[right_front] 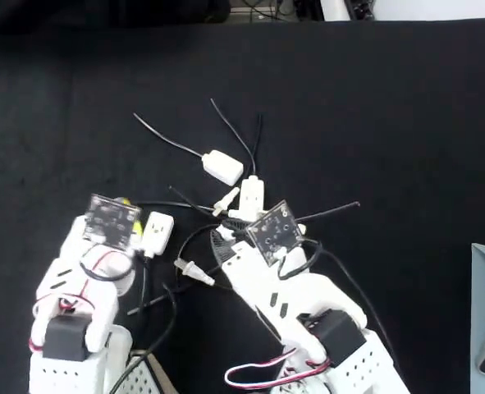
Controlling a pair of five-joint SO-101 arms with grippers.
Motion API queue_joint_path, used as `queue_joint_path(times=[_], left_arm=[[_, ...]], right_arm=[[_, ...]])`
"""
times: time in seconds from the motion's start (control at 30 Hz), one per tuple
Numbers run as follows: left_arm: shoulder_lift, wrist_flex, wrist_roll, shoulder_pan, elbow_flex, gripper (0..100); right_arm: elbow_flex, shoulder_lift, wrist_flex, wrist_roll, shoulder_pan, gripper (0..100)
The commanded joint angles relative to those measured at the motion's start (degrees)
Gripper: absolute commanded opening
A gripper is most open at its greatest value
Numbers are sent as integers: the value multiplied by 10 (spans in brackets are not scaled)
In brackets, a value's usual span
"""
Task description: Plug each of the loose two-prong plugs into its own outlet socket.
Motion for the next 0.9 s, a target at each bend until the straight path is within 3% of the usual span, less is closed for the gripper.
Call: queue_joint_path(times=[0.0, 0.17, 0.33, 0.5, 0.7, 0.87], left_arm=[[4, 36, -5, -38, -34, 33], [38, 43, -47, -37, -44, 34], [181, 48, -53, -17, -127, 75], [408, 68, 4, 26, -225, 135], [642, 65, 8, 59, -304, 134], [761, 10, 55, 70, -315, 137]], right_arm=[[7, 1, -2, 1, 8, 14], [23, 1, -3, 0, 23, 13], [27, 1, -2, -7, 66, 13], [28, 1, 1, -34, 101, 13], [29, 1, 1, -35, 113, 13], [29, 1, 1, -35, 113, 13]])
